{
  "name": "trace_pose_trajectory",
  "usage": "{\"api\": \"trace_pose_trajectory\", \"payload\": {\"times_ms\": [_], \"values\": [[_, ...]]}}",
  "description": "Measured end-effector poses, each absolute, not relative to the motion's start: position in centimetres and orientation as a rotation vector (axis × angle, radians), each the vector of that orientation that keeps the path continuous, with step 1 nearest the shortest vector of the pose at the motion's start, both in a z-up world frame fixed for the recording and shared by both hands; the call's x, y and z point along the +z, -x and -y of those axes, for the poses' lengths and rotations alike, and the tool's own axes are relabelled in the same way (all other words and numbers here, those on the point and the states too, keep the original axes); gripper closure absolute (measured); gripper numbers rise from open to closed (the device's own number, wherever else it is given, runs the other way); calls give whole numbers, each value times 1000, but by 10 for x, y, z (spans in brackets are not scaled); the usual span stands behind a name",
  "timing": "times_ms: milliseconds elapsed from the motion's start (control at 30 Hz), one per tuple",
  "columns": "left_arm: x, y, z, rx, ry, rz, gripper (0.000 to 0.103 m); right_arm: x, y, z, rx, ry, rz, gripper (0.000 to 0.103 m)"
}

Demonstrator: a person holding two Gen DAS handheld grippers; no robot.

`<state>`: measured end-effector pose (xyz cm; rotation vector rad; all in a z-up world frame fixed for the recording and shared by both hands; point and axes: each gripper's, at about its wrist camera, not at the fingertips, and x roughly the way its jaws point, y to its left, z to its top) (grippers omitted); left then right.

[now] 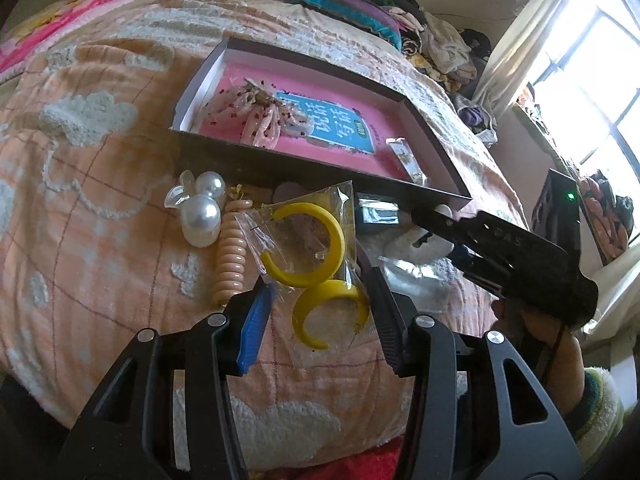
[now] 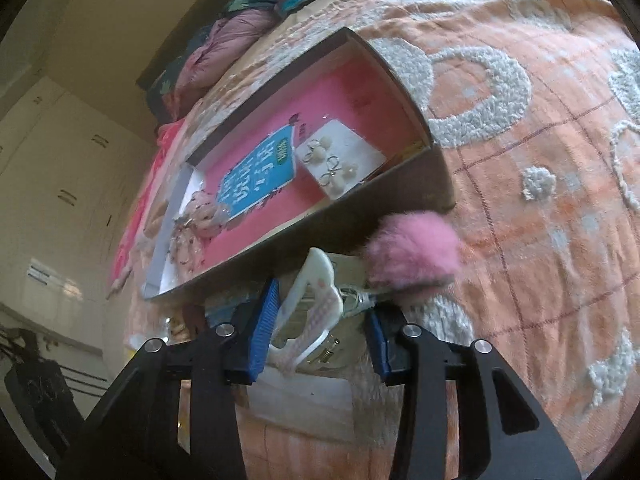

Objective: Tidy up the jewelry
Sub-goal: 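Grasp the bagged yellow hoop earrings with the left tool while the right tool grasps the white claw clip, then carry the yellow earrings and white claw clip over the pink box with both tools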

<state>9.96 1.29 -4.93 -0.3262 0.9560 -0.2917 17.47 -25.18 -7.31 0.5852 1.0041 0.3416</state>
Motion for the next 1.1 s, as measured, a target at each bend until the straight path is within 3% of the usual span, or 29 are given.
{"api": "trace_pose_trajectory", "payload": {"times_ms": [633,1100], "values": [[-9,-95,11,-311,233,-874,64,16,-113,284,393,-286,-738,72],[19,-123,59,-378,142,-833,64,44,-93,321,295,-171,-624,72]]}}
